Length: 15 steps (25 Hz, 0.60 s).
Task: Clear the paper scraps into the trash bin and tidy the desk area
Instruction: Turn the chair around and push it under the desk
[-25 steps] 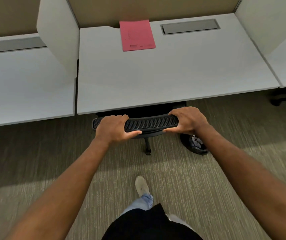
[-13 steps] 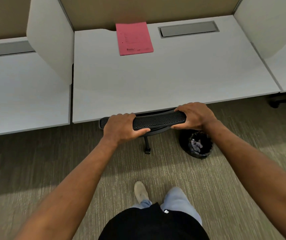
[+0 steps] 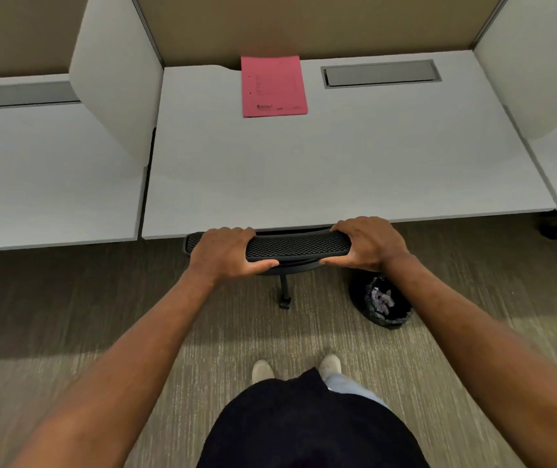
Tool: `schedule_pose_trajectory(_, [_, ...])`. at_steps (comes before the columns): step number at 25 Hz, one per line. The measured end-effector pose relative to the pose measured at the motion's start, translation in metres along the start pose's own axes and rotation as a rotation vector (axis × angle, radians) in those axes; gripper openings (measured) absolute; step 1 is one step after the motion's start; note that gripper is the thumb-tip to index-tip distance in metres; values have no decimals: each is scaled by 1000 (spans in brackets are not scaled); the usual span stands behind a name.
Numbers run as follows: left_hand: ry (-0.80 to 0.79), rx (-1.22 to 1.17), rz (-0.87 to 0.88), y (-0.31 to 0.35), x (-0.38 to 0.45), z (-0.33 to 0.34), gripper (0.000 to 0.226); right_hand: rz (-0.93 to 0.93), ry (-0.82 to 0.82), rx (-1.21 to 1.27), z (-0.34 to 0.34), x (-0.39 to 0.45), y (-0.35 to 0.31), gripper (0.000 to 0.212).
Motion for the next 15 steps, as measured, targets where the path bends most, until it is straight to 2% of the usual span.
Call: schedule_pose_trajectory(15, [-45, -20, -82, -3, -2, 7, 81, -55, -35, 27, -5, -1, -3, 92])
Point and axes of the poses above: each hand's wrist, its own x-axis towards the middle knuckle, its own z-axis out of the palm, y = z × x, the point moved 6 cm from there along x, towards the middle knuckle, and after that the axes turned 4 degrees about z, right-handed, at the moved point
